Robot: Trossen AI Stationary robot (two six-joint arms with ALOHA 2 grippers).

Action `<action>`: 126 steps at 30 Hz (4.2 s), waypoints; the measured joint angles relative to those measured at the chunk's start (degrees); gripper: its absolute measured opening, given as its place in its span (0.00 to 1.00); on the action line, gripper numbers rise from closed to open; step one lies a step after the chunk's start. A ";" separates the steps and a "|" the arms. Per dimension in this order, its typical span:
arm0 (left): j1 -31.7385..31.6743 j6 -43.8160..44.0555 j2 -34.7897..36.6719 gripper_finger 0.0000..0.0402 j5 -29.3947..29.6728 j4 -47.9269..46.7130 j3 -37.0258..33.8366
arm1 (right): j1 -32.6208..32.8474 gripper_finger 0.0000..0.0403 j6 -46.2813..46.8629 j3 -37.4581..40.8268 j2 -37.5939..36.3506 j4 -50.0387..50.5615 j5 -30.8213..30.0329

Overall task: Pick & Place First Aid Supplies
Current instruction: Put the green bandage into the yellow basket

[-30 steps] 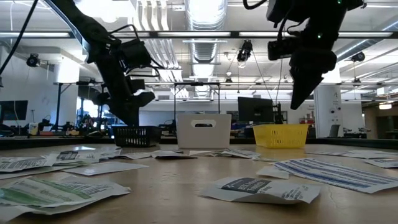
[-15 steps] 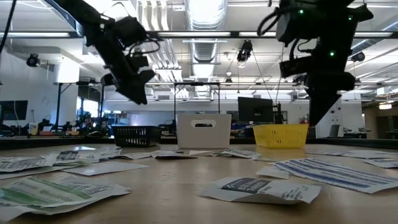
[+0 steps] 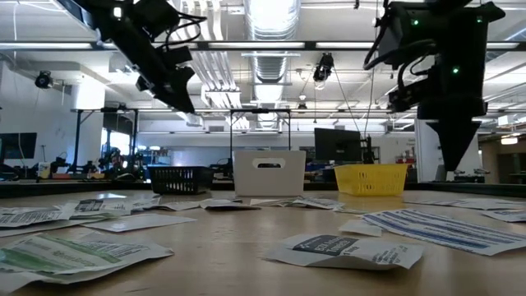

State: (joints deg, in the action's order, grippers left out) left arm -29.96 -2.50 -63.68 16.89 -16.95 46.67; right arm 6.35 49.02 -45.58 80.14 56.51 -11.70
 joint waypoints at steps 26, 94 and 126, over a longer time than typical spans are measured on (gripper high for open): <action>20.92 5.00 0.02 0.31 -9.88 -13.27 -1.04 | 3.47 0.15 -38.47 0.09 -0.13 -31.90 -1.56; 29.73 17.68 0.02 0.31 -9.33 -16.10 -1.08 | -0.27 0.02 -77.15 -6.62 24.28 -45.14 -9.31; 29.71 17.03 -0.04 0.31 -6.49 -15.67 -1.51 | -2.01 0.02 -63.90 -5.53 -6.08 -26.48 -19.02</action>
State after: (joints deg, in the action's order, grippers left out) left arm -0.25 14.53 -63.72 10.40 -32.62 45.15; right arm 4.35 -14.89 -51.11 74.06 30.03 -30.72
